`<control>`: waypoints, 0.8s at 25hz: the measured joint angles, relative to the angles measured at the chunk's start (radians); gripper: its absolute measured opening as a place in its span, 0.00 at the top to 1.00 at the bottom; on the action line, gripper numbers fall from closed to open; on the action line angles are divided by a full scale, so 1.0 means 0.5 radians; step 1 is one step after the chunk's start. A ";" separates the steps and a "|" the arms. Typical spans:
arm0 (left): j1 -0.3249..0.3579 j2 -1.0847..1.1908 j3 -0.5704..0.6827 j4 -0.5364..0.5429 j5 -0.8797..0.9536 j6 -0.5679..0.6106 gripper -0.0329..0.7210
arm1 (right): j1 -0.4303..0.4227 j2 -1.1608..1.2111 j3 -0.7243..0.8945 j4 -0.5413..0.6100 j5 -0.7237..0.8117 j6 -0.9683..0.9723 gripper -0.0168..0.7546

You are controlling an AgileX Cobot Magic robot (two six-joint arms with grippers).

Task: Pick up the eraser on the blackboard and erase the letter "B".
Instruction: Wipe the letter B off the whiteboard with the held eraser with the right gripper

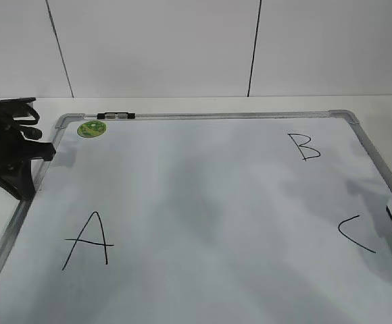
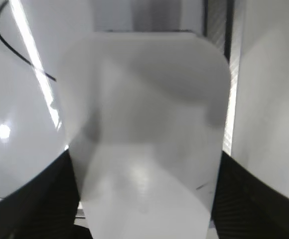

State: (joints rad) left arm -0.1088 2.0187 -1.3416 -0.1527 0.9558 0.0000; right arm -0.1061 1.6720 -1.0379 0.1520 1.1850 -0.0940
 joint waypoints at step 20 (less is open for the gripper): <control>0.000 0.000 0.000 -0.003 0.006 0.000 0.92 | 0.386 0.856 -1.657 -0.152 0.075 0.075 0.27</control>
State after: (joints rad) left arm -0.1088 2.0187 -1.3416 -0.1544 0.9588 0.0000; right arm 0.0871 2.1000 -1.8664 0.0758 1.2227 -0.0562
